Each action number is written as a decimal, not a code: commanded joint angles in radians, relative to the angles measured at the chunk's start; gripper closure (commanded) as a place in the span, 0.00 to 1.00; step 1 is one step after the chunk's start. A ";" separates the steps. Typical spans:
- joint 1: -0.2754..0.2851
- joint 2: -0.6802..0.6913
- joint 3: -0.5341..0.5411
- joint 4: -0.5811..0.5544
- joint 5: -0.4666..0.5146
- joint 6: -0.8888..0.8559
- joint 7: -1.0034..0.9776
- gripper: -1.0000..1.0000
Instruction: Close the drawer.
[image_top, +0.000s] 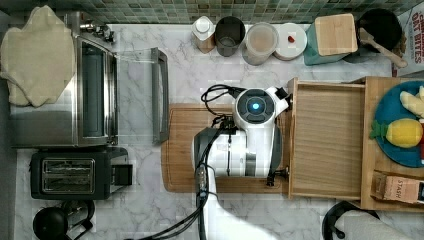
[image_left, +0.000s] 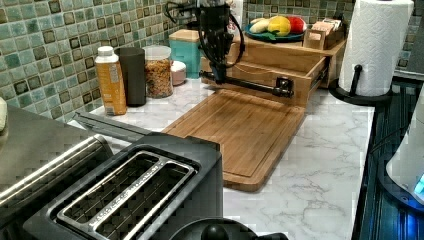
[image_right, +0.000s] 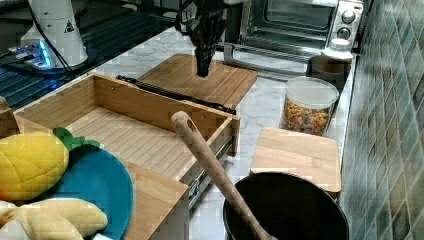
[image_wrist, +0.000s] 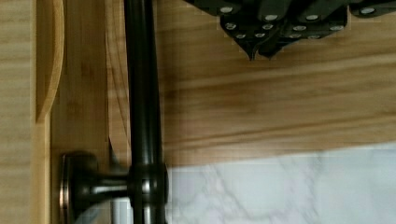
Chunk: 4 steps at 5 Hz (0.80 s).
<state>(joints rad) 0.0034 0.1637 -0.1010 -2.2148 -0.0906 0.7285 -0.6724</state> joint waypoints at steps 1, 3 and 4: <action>-0.063 0.012 -0.055 0.004 -0.007 0.044 -0.083 1.00; -0.128 -0.008 -0.078 -0.077 -0.080 0.272 -0.140 1.00; -0.190 0.037 -0.092 -0.019 -0.075 0.275 -0.257 1.00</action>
<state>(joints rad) -0.1208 0.1926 -0.1238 -2.3145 -0.1399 0.9341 -0.8242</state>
